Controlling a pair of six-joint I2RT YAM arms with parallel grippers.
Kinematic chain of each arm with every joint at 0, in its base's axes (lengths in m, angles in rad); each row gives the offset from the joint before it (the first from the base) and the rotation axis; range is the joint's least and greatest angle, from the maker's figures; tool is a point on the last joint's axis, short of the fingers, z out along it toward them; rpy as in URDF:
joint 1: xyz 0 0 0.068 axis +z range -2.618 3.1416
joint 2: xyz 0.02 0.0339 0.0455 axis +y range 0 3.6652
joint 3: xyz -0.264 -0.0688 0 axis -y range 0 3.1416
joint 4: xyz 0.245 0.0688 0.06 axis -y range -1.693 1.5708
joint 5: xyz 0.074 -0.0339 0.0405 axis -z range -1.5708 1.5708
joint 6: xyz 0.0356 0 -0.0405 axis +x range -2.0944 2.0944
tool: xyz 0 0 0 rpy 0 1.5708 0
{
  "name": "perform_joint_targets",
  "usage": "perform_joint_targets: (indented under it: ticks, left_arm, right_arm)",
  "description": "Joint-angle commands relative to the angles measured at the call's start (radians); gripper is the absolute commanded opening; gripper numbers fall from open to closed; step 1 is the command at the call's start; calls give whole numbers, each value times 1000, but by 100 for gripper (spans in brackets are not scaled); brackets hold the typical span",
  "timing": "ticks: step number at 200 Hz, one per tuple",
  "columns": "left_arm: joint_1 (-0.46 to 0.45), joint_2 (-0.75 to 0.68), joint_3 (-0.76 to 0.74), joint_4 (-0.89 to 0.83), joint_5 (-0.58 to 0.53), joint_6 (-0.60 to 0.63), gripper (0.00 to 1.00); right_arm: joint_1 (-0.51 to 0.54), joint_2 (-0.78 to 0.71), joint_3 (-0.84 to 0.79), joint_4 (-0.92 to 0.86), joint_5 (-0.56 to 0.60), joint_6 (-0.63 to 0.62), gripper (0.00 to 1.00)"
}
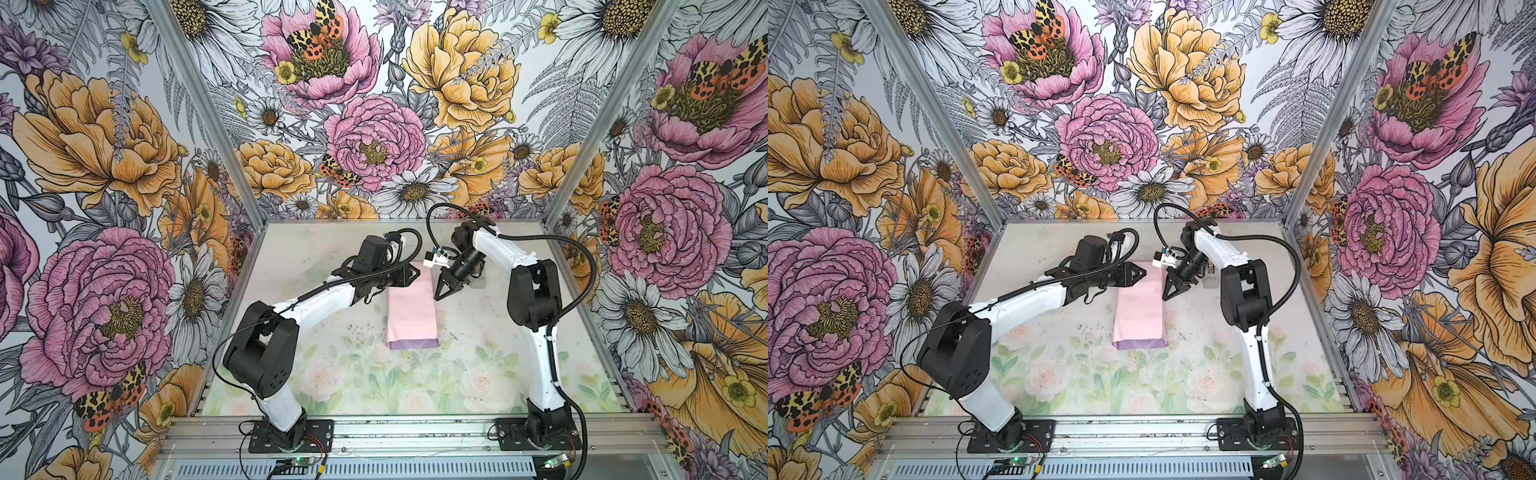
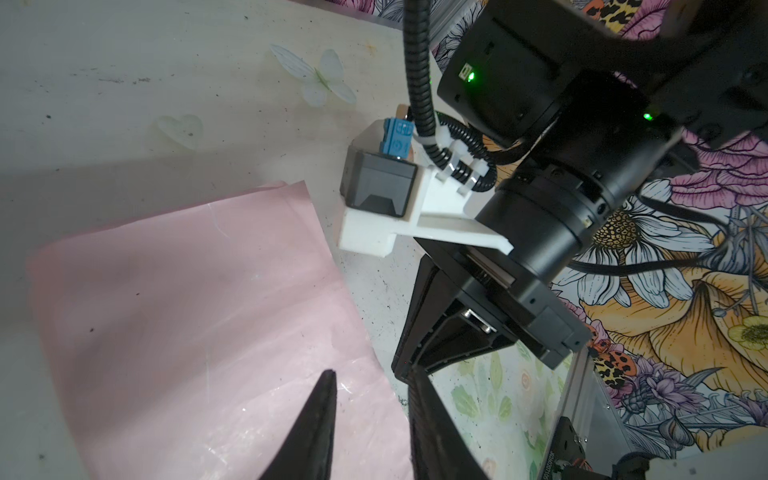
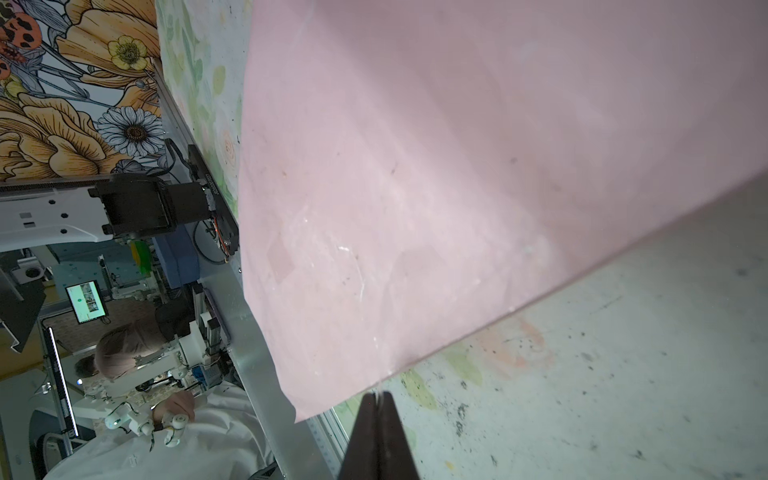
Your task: Wrap the gift box in paper
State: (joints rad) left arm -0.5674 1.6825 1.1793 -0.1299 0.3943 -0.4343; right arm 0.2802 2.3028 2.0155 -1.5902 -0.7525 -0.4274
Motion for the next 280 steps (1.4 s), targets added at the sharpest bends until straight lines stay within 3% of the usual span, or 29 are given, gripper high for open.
perform_joint_targets:
  ticks: [1, 180, 280]
  left_arm:
    - [-7, 12, 20, 24, 13, 16, 30]
    - [-46, 95, 30, 114, 63, -12, 19]
    - [-60, 125, 46, 124, 60, -9, 19]
  right_arm:
    - [-2, 11, 42, -11, 3, 5, 0]
    - [-17, 63, 80, -22, 4, 16, 0]
    - [-32, 70, 80, -4, 2, 47, 0]
